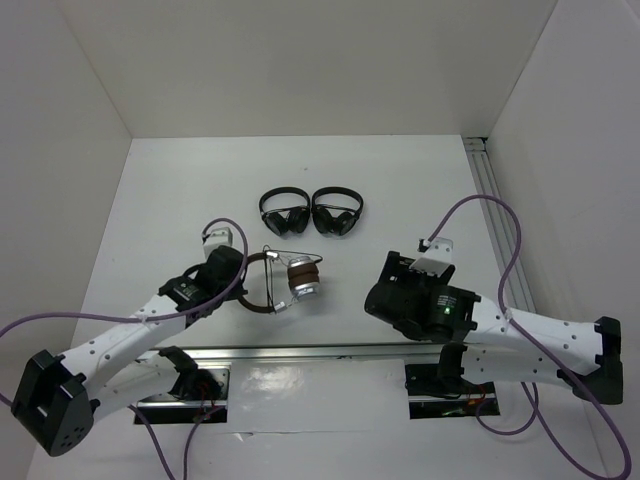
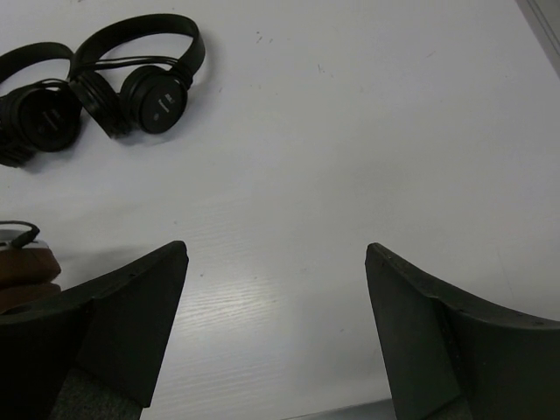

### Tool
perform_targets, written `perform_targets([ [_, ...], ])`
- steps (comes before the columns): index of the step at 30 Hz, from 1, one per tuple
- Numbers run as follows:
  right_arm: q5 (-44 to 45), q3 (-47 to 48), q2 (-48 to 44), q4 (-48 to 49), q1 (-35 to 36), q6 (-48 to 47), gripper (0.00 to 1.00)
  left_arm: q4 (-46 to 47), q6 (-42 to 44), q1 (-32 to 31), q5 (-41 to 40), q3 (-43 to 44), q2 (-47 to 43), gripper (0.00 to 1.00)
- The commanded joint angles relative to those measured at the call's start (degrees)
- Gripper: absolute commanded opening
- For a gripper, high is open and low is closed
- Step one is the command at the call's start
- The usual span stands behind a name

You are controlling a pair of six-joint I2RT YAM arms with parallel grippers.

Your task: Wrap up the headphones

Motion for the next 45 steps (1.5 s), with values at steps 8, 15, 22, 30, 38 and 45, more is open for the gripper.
perform_targets([
  [8, 1.81, -2.99, 0.24, 5.83, 0.36, -2.15, 0.9, 9.69, 3.82, 2.46, 8.29, -1.17, 0.4, 0.0],
  [15, 1.29, -4.13, 1.29, 6.97, 0.36, -2.68, 0.91, -0.6, -0.49, 0.89, 8.3, 2.52, -1.1, 0.0],
  [22, 1.28, -4.13, 1.3, 7.49, 0.36, -2.58, 0.91, -2.82, -2.78, 0.35, 8.29, 1.65, 0.13, 0.0],
  [30, 0.67, -4.75, 3.14, 9.34, 0.36, -3.64, 0.91, 3.78, 0.56, 4.92, 8.82, 0.41, 4.78, 0.0],
  [38, 0.14, -5.28, 4.28, 11.45, -0.17, -5.58, 0.91, 11.07, 2.94, 9.49, 12.78, 0.93, 14.62, 0.0],
  [45, -0.39, -5.8, 4.28, 12.68, -0.17, -7.25, 0.91, 14.6, 2.94, 10.55, 12.78, 1.55, 22.17, 0.0],
])
